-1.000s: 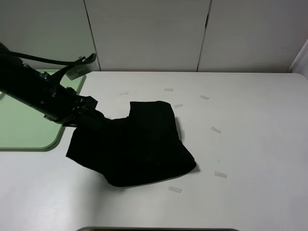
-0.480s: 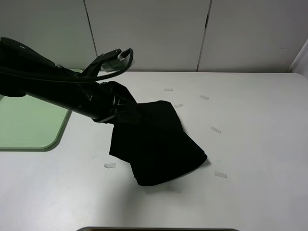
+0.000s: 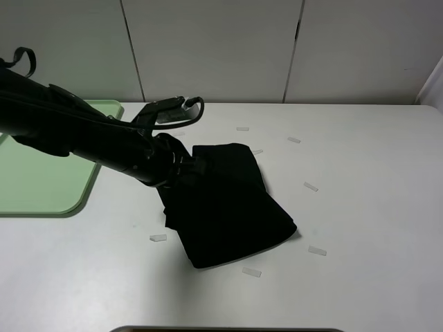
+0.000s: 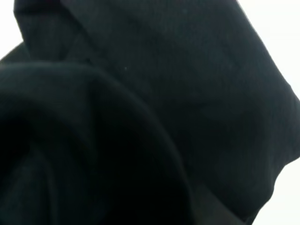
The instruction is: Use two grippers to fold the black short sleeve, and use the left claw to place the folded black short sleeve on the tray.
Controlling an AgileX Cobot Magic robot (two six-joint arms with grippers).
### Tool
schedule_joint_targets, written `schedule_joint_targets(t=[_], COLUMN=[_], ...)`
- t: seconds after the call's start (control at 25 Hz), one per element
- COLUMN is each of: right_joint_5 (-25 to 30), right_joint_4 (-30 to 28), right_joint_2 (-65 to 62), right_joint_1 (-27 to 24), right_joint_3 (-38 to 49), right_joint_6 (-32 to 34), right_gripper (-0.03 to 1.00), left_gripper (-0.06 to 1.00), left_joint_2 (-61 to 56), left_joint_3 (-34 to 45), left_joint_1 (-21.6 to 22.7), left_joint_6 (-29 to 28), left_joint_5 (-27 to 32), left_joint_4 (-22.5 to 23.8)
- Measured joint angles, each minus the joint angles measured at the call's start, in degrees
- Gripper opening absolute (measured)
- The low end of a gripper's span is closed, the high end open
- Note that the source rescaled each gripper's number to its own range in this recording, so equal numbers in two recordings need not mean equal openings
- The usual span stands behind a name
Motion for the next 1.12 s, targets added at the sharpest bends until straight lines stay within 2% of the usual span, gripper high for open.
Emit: schedule_joint_targets(t=[0.12, 0.4, 0.56, 0.64, 0.76, 0.84, 1.12], right_joint_5=[0.0, 0.0, 0.0, 0.0, 0.0, 0.0, 0.0], right_joint_4=[0.0, 0.0, 0.0, 0.0, 0.0, 0.0, 0.0], right_joint_2=[0.0, 0.0, 0.0, 0.0, 0.0, 0.0, 0.0], right_joint_1=[0.0, 0.0, 0.0, 0.0, 0.0, 0.0, 0.0], right_joint_3=[0.0, 0.0, 0.0, 0.0, 0.0, 0.0, 0.0], right_joint_6=[0.0, 0.0, 0.0, 0.0, 0.0, 0.0, 0.0], right_gripper=[1.0, 1.0, 1.0, 1.0, 1.0, 1.0, 1.0], left_gripper=[0.08, 0.08, 0.08, 0.1, 0.17, 0.24, 0.53], left_joint_2=[0.8, 0.8, 0.9, 0.9, 0.9, 0.9, 0.9], left_joint_3=[-1.4, -3.4, -3.5, -3.5, -3.6, -3.6, -3.6], left_joint_1=[-0.5, -1.6, -2.9, -3.7, -5.0, -5.5, -5.6], left_joint_6=[0.7, 2.2, 7.3, 11.0, 17.4, 20.6, 24.0], left_joint_5=[1.1, 1.5, 1.4, 1.4, 1.3, 1.3, 1.4], left_joint_4=[-0.9, -6.6, -11.4, -15.2, -19.8, -20.6, -21.2])
